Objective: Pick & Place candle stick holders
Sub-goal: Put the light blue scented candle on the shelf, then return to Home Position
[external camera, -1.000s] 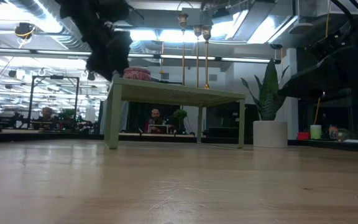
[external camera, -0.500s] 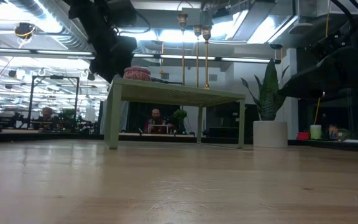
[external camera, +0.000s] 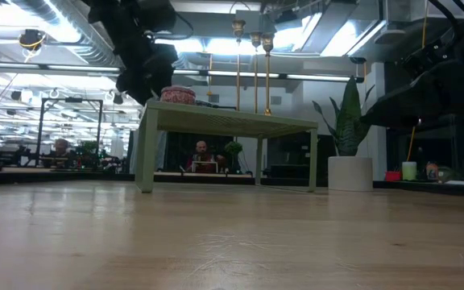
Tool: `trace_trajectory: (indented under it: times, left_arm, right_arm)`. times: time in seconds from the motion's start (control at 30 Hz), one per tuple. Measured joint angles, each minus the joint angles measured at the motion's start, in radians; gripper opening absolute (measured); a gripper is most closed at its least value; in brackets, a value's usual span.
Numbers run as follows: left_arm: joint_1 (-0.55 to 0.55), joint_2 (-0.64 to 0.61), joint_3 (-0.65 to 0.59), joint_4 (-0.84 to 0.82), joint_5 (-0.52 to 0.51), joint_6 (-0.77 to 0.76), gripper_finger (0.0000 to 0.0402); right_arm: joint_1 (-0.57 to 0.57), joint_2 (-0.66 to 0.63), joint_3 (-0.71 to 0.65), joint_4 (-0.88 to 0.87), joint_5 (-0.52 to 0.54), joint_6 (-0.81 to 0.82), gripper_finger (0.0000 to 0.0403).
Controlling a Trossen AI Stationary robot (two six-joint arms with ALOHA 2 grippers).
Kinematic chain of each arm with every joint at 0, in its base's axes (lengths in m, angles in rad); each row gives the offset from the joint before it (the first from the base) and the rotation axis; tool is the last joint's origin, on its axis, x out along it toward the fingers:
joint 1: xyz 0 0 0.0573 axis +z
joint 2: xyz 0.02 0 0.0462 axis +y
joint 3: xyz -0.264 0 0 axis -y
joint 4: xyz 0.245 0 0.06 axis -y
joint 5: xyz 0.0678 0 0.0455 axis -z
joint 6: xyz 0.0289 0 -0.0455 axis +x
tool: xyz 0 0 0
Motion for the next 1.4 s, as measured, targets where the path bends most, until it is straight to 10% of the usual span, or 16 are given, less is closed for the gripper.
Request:
trace_trajectory:
  times: [1.4]
  left_arm:
    - [-0.024,-0.639,0.042,-0.276,0.119,0.065,0.0354]
  right_arm:
    - [0.000,0.000,0.000,0.000,0.000,0.000,0.0385]
